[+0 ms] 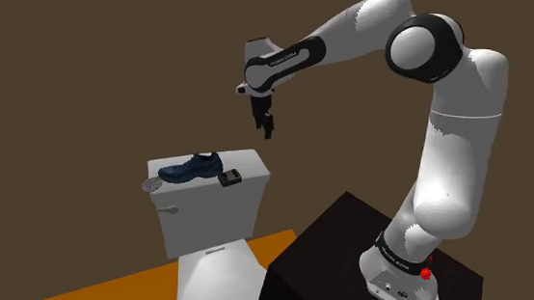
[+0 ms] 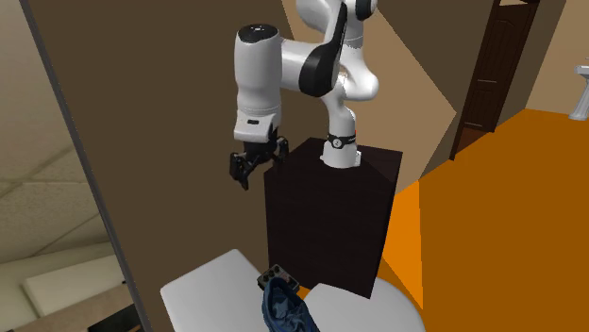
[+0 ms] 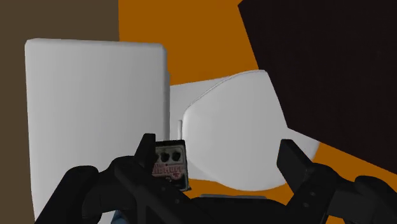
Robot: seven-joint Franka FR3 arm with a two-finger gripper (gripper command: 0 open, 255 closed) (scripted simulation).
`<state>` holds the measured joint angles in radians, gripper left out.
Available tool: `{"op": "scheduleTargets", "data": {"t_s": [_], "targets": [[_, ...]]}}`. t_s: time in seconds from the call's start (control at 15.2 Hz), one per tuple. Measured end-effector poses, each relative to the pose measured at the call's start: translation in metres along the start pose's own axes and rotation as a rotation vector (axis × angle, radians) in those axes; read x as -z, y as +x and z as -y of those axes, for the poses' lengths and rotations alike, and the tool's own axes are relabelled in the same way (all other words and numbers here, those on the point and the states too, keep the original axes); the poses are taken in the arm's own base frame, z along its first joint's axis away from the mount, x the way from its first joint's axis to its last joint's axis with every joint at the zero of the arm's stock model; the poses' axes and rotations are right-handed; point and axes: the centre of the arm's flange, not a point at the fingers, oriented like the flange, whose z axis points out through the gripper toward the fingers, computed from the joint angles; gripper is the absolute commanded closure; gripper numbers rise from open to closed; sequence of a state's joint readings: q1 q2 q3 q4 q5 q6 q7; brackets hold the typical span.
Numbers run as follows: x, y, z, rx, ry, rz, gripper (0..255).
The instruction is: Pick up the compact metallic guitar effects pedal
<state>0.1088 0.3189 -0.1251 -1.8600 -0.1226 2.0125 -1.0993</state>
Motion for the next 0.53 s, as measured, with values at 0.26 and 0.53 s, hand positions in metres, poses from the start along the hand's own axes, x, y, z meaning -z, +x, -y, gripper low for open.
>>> {"op": "scheduleTargets", "data": {"t_s": [0.26,0.53], "targets": [[-0.037,0.034,-0.027,0.136,0.012,0.039,0],[-0.074,0.077,-0.045,0.273,0.024,0.077,0]]}}
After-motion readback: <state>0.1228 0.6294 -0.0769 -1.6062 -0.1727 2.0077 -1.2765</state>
